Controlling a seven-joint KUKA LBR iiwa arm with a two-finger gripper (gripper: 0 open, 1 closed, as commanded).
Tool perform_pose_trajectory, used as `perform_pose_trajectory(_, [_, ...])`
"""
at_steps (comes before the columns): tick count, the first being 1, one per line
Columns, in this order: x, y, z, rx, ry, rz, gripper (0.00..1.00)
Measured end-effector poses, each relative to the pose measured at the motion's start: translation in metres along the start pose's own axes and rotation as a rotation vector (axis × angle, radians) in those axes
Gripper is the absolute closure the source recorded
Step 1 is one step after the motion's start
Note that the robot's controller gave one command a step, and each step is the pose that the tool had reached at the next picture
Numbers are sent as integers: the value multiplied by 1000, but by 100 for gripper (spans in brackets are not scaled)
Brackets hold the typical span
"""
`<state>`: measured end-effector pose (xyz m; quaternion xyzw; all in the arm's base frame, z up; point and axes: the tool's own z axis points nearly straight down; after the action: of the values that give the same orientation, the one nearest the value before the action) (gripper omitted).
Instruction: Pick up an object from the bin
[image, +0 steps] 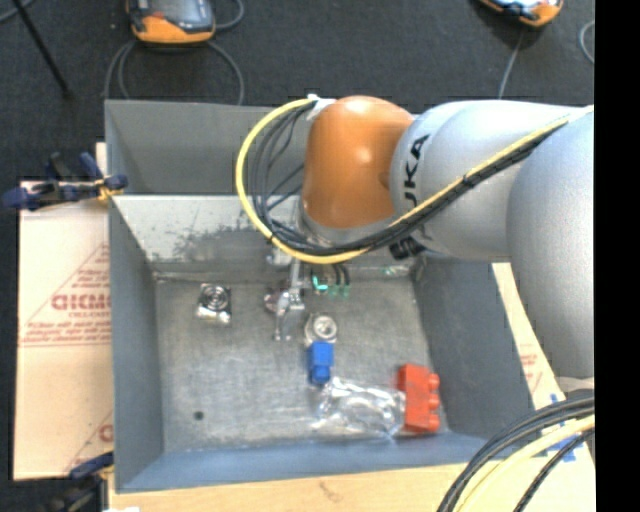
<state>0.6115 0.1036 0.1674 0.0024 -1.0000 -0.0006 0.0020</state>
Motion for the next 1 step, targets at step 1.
perform_pose_trajectory(1, [-19,-57,95,-2,-14,-6,0])
